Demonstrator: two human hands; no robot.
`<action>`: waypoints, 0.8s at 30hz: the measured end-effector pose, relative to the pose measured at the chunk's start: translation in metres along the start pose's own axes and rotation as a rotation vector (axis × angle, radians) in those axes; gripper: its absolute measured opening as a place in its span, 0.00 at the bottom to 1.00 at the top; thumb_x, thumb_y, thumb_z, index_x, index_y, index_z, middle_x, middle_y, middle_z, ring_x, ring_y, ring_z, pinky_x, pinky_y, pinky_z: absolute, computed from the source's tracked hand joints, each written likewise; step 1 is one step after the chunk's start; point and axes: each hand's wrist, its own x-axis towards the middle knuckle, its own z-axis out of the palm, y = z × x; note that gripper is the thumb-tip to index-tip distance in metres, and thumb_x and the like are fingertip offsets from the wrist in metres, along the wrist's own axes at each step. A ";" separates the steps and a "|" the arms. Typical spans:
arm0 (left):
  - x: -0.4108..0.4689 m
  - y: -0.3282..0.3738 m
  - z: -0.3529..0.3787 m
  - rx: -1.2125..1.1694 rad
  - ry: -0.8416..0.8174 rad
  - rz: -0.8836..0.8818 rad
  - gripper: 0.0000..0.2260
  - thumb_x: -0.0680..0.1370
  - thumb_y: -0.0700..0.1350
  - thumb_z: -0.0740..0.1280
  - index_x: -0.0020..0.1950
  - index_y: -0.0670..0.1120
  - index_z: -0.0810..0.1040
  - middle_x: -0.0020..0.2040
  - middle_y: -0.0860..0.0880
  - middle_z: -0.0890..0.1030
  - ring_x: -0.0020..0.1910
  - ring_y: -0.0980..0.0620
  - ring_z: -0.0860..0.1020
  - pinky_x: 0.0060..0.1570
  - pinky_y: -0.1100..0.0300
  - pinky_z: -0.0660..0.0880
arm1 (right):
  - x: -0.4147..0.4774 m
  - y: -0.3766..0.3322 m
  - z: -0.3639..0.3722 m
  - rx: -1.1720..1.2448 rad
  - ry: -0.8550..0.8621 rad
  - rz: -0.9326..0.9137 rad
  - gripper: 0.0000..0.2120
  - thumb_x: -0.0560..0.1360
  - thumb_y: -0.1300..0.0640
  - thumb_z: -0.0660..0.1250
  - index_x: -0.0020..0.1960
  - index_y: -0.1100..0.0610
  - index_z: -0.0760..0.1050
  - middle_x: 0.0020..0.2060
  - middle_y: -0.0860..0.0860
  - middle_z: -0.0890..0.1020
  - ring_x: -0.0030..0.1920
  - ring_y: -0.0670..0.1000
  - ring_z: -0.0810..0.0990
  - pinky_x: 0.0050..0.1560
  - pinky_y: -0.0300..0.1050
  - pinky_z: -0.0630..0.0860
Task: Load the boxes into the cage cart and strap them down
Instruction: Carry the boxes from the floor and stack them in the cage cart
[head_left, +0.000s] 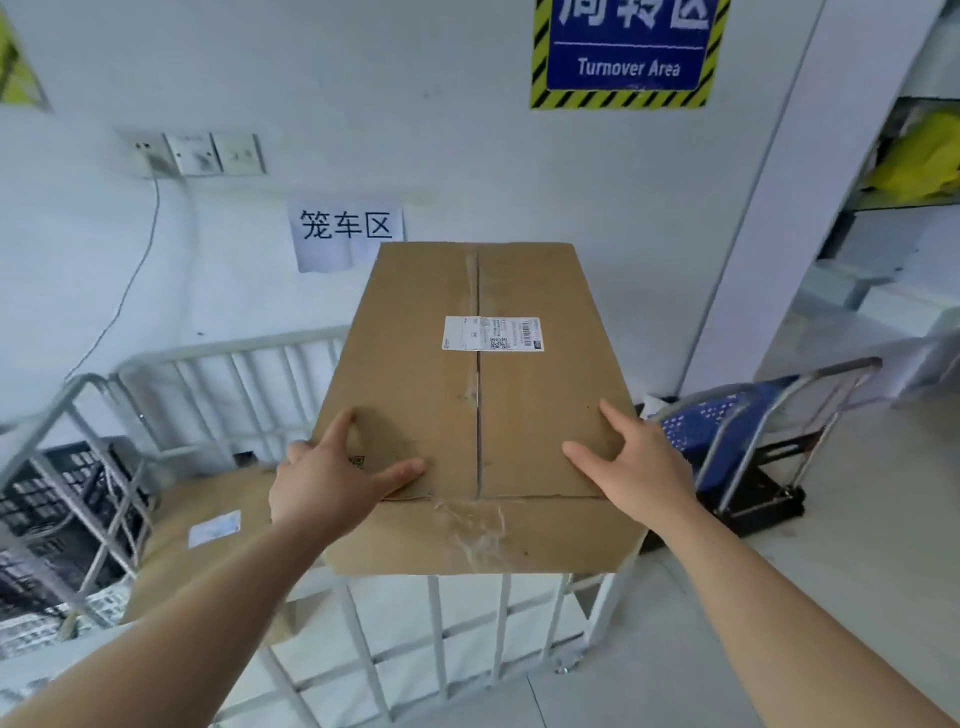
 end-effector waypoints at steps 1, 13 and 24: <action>0.012 -0.010 -0.006 0.010 0.008 -0.022 0.51 0.52 0.82 0.60 0.72 0.65 0.56 0.59 0.45 0.71 0.55 0.43 0.76 0.45 0.55 0.74 | 0.011 -0.014 0.011 0.012 -0.023 -0.016 0.41 0.66 0.27 0.60 0.75 0.40 0.56 0.69 0.52 0.68 0.64 0.55 0.73 0.58 0.52 0.71; 0.143 -0.087 0.003 0.049 0.008 -0.310 0.49 0.55 0.80 0.64 0.72 0.63 0.57 0.63 0.42 0.70 0.55 0.44 0.75 0.51 0.49 0.77 | 0.170 -0.104 0.141 0.013 -0.272 -0.180 0.40 0.66 0.28 0.60 0.74 0.40 0.58 0.68 0.51 0.69 0.60 0.54 0.76 0.55 0.49 0.74; 0.244 -0.145 0.091 0.041 -0.129 -0.583 0.51 0.54 0.80 0.64 0.74 0.63 0.57 0.63 0.43 0.69 0.59 0.41 0.73 0.56 0.48 0.75 | 0.287 -0.106 0.279 -0.101 -0.511 -0.179 0.39 0.66 0.28 0.61 0.74 0.40 0.59 0.70 0.49 0.68 0.65 0.55 0.73 0.58 0.49 0.70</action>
